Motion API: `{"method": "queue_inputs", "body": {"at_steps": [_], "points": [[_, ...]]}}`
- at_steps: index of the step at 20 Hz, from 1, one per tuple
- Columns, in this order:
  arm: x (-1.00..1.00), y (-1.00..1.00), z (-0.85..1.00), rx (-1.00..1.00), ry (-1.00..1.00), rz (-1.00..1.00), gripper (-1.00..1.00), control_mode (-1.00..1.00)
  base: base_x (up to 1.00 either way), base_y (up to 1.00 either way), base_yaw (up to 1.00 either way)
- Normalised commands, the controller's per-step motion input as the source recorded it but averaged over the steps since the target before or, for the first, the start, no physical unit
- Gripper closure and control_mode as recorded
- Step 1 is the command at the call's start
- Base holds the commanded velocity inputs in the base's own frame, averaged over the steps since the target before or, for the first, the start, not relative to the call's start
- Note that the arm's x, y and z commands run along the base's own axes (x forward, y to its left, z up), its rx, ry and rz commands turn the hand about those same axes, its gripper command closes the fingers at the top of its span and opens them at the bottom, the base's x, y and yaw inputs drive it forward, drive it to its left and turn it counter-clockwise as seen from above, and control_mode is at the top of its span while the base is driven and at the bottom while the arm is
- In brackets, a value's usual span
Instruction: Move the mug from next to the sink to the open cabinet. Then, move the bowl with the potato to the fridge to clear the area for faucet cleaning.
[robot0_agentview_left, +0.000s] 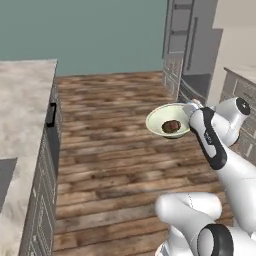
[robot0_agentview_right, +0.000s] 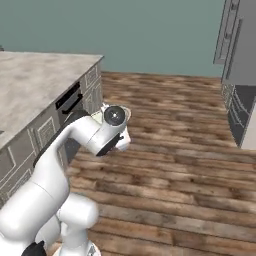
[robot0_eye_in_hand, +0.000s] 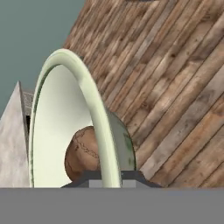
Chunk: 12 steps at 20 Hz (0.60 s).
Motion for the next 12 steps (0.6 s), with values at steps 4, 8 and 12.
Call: {"method": "queue_inputs", "body": {"at_steps": [4, 8, 12], "points": [[0.0, 0.0, 0.0, 0.0, 0.0, 0.0, 1.0, 1.0, 0.47, 0.07, -0.87], [0.0, 0.0, 0.0, 0.0, 0.0, 0.0, 1.0, 1.0, 1.0, 0.41, -0.47], [0.0, 0.0, 0.0, 0.0, 0.0, 0.0, 1.0, 1.0, 1.0, 0.49, -0.44]]}}
